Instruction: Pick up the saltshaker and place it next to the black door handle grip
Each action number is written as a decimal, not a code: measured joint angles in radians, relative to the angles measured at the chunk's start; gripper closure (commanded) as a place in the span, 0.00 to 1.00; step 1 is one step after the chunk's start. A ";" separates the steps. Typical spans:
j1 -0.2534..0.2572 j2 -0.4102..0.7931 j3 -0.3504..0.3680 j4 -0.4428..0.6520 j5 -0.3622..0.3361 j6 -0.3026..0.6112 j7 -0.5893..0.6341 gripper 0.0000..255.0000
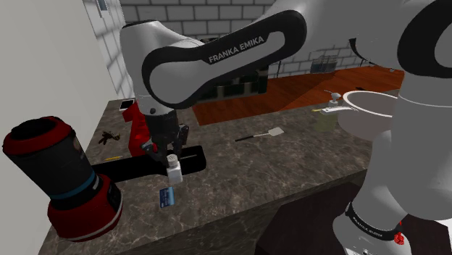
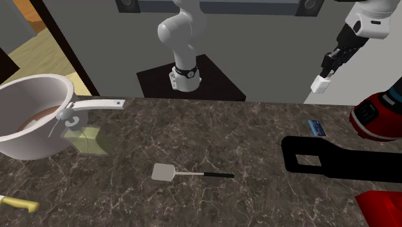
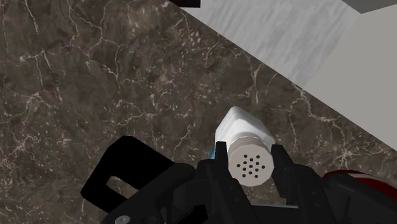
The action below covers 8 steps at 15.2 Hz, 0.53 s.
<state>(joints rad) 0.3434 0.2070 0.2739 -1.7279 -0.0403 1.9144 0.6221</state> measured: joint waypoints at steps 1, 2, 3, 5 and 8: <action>0.002 0.006 0.001 -0.004 -0.002 0.010 0.004 1.00; 0.003 0.009 0.001 -0.011 -0.003 0.020 0.006 1.00; 0.004 0.013 0.001 -0.019 -0.004 0.031 0.007 1.00; 0.004 0.018 0.000 -0.038 -0.006 0.056 0.008 1.00; 0.005 0.031 0.000 -0.067 -0.011 0.097 0.012 1.00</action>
<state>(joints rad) 0.3486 0.2383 0.2734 -1.7946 -0.0510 2.0110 0.6341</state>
